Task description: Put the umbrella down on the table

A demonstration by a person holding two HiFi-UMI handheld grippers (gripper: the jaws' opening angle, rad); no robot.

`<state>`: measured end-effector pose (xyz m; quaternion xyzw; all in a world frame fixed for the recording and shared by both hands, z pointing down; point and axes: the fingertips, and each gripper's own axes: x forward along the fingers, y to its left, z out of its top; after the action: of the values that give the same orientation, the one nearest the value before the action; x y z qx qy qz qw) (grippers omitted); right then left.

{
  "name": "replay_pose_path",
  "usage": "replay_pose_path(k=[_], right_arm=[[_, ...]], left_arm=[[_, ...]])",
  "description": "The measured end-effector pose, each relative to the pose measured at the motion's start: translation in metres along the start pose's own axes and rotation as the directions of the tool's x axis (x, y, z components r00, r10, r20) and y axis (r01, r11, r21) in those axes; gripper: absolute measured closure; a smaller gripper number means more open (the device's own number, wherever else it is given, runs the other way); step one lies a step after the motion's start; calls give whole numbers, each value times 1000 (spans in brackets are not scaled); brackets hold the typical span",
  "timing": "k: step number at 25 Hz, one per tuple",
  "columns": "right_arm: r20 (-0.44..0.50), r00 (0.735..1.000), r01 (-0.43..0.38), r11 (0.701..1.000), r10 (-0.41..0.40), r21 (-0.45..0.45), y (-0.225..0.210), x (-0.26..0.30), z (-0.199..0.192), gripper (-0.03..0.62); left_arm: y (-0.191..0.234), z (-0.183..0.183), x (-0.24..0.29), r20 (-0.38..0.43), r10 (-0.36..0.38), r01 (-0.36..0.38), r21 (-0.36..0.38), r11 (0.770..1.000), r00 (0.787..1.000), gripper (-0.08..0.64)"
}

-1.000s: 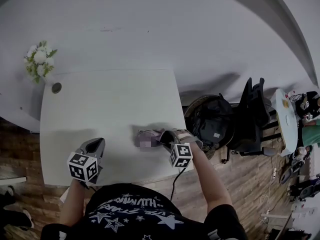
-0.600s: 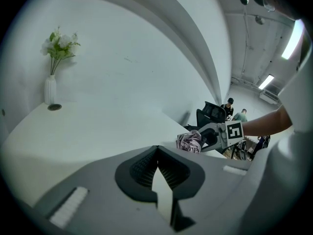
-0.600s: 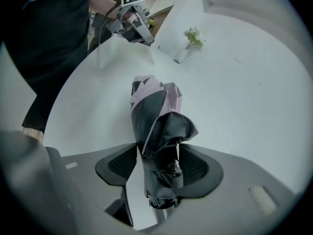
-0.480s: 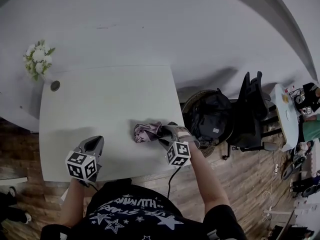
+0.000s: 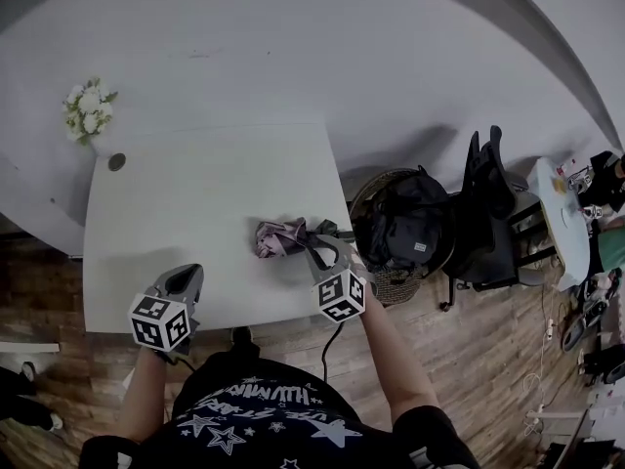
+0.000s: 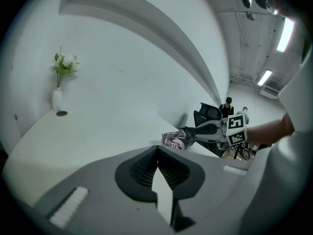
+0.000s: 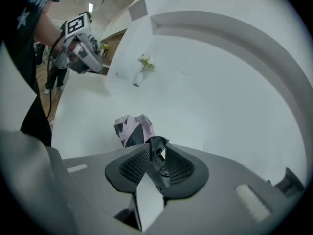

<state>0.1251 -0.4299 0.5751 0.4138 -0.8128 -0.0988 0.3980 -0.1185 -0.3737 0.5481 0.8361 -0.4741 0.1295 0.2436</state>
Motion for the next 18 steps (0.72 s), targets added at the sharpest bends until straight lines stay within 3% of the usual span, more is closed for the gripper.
replay_pose_path(k=[7,14,18], right_arm=[[106,992,38,977,-62,212,-3,-44,28,577],[201,978,-18,924,-64,382,14,-99,31,577],[200,977,-21,913,-67,408,29,-127,21,577]], left_arm=[[-36,-4,-28,48,12,-13,13,1000,999,557],[-74,-12,-58,89,18,-21,35,999,996,557],[-94,-25,-75,91,21,-25,41,999,996,557]])
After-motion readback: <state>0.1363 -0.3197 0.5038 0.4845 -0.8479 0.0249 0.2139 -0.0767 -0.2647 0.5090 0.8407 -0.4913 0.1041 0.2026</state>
